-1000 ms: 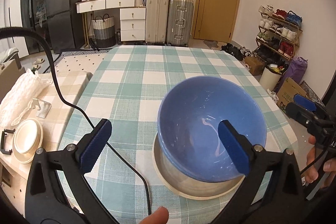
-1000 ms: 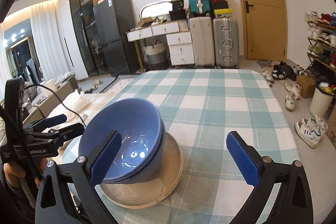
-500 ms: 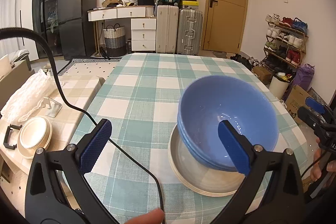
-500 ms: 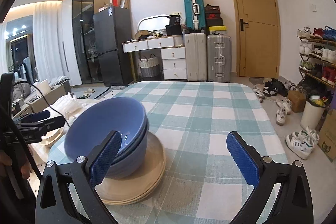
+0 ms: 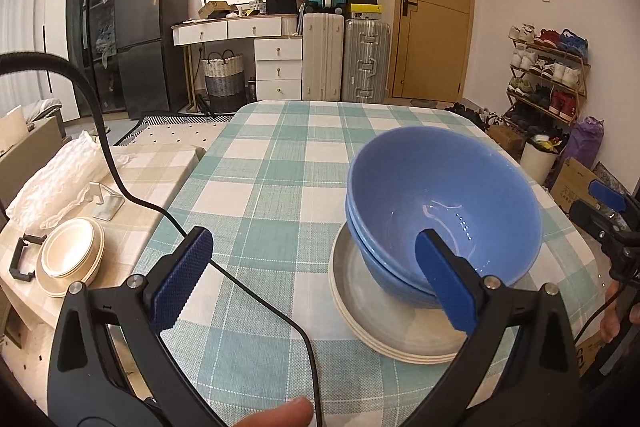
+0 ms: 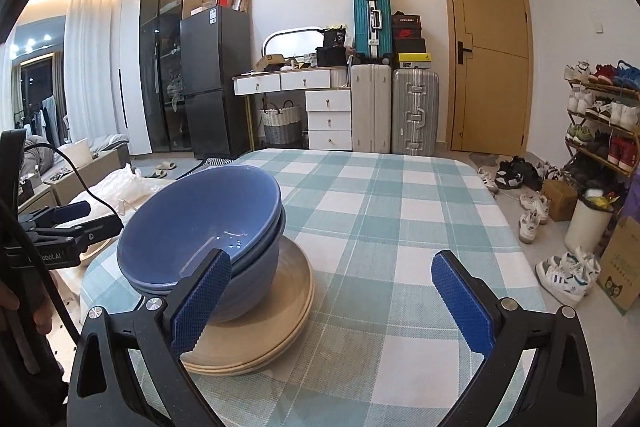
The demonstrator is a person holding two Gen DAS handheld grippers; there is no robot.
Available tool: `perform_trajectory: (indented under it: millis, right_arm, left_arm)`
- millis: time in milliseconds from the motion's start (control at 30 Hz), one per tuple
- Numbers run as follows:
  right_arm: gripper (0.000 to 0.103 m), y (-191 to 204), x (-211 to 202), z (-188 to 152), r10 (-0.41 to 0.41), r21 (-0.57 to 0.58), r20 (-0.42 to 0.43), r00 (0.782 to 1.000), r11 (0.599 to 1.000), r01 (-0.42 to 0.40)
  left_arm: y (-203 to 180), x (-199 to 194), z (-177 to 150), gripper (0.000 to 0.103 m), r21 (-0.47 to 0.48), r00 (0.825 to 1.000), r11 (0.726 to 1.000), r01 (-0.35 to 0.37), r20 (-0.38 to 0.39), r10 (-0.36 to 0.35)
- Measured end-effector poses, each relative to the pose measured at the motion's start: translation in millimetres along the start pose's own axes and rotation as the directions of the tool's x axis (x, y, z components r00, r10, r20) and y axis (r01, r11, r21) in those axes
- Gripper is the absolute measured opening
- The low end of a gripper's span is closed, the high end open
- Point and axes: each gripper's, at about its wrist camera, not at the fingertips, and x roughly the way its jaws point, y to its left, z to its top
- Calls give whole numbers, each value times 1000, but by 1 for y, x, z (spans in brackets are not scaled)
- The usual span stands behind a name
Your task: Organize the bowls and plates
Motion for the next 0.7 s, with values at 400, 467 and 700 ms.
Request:
perform_trajectory:
  millis: [400,467,700]
  right_arm:
    - [102,-6,1,-3,-24,32,13,1000,999,24]
    - [102,-6,1,-4,-24,34,13,1000,999,23]
    - [102,-5,1,-6,-28,30,22,999,999,28]
  left_arm:
    - [2,-1,-10,101,5,1000,1000,-7,27,7]
    - [3,-2,-11,101,-2,999,1000,-4,32,4]
    - [3,-4,-12,101,7,999,1000,2,45,-2]
